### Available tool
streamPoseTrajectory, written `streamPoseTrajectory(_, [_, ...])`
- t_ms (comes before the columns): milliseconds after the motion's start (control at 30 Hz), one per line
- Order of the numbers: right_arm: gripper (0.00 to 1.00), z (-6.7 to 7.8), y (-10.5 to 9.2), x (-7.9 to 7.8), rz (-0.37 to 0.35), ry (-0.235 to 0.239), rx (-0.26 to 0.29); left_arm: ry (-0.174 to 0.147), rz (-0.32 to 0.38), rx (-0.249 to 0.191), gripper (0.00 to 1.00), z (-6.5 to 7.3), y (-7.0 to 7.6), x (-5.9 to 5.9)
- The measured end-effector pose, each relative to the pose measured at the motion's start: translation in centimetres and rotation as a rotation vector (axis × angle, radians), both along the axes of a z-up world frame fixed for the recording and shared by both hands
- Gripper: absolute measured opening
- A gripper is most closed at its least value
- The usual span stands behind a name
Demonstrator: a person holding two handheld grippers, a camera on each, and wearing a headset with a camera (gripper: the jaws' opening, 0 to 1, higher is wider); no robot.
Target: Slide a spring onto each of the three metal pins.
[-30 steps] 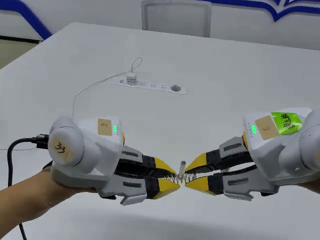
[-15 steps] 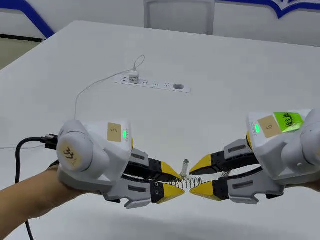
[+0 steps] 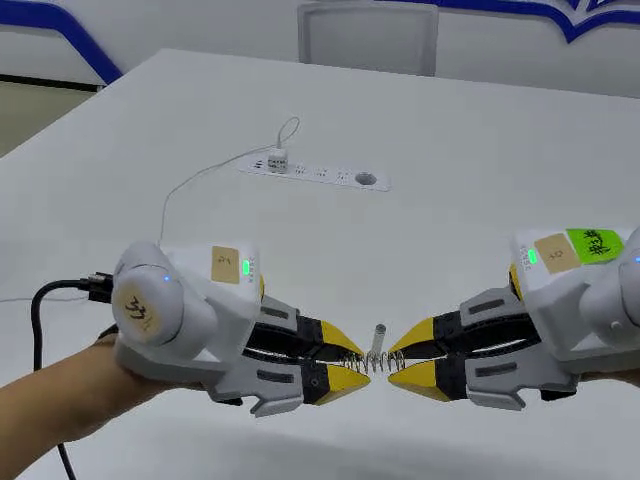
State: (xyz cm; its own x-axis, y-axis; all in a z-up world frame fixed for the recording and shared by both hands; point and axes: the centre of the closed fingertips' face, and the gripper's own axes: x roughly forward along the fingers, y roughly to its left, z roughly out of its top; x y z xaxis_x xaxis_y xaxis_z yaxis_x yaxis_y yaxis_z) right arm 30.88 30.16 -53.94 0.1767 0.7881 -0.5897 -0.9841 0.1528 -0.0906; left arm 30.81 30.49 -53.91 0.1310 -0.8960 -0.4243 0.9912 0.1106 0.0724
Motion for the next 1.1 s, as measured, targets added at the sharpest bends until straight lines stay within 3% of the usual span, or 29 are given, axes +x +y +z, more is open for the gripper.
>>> streamPoseTrajectory(400, [0.11,2.2,0.3,-0.1,-0.011,0.023,0.087,-0.018,-0.001,0.012,0.1,0.3,-0.3,0.3])
streamPoseTrajectory(533, [0.12,3.5,0.9,0.0,-0.032,0.06,0.17,-0.022,0.004,0.008,0.1,0.5,-0.4,0.4])
streamPoseTrajectory(600, [0.12,3.5,1.1,0.0,-0.033,0.052,0.171,-0.041,0.014,0.01,0.1,0.5,-0.3,0.7])
streamPoseTrajectory(800, [0.11,4.2,1.9,0.3,-0.043,0.071,0.211,-0.039,0.023,0.003,0.1,0.6,-0.4,0.8])
streamPoseTrajectory(1100, [0.11,5.0,3.0,0.7,-0.053,0.055,0.241,-0.03,0.044,-0.019,0.1,0.9,-0.4,1.3])
